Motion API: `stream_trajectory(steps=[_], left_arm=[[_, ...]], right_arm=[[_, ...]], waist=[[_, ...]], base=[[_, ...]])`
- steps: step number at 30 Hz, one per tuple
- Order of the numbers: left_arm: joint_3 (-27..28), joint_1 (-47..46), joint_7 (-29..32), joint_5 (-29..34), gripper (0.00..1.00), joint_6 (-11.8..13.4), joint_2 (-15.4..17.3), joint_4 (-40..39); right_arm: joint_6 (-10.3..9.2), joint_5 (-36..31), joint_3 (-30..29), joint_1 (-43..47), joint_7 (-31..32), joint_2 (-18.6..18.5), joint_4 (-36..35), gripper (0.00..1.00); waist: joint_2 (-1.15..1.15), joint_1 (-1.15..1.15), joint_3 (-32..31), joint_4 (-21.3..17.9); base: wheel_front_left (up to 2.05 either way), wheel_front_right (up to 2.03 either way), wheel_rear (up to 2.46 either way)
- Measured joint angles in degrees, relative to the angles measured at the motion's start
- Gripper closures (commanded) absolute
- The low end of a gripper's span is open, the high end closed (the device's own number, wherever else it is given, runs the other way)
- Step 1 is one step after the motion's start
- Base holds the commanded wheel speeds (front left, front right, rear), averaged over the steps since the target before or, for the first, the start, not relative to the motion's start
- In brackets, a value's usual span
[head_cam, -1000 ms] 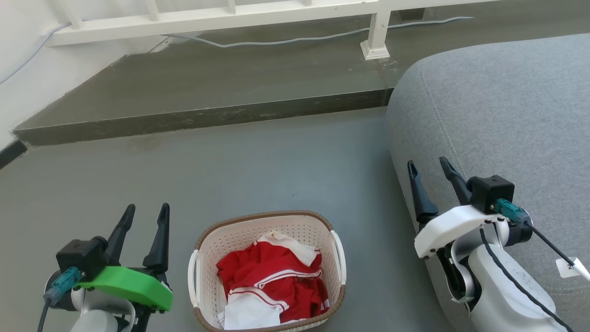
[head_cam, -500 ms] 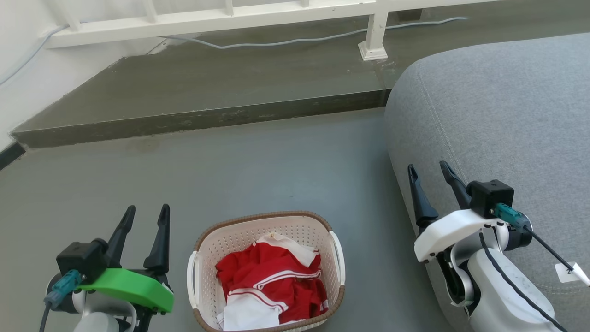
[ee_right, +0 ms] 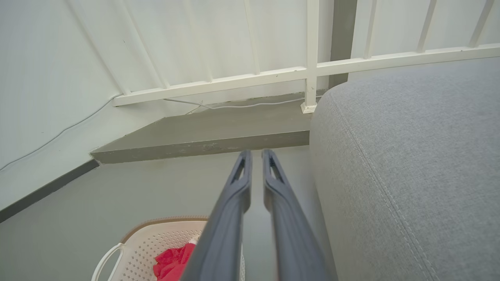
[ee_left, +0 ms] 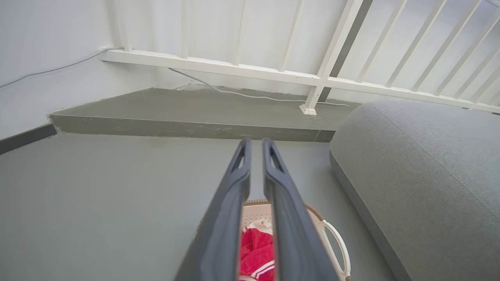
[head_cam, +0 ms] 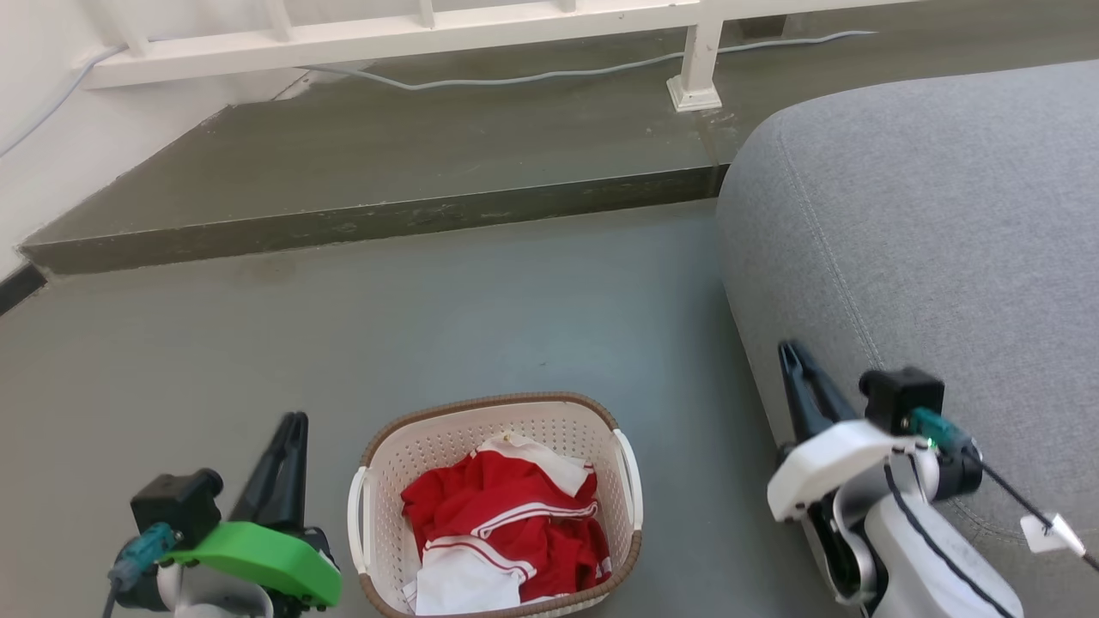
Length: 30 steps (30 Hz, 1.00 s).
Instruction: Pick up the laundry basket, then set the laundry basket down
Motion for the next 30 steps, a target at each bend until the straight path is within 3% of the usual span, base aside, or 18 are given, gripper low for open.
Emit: stream_trajectory(steps=[8, 30], left_arm=[[0.43, 0.51, 1.0, -2.88, 1.0, -0.01, -0.71, 0.55], [4.27, 0.5, 5.46, -17.33, 1.0, -0.03, -2.08, 0.53]], right_arm=[[0.64, 3.13, -1.78, 1.54, 0.69, 0.27, 0.24, 1.0], [3.64, 19.56, -8.21, 1.91, 5.32, 1.41, -1.67, 1.0]], waist=[[0.0, 0.0, -0.12, 0.33], [0.0, 0.0, -0.83, 2.03]], base=[[0.0, 0.0, 0.0], [0.0, 0.0, 0.0]])
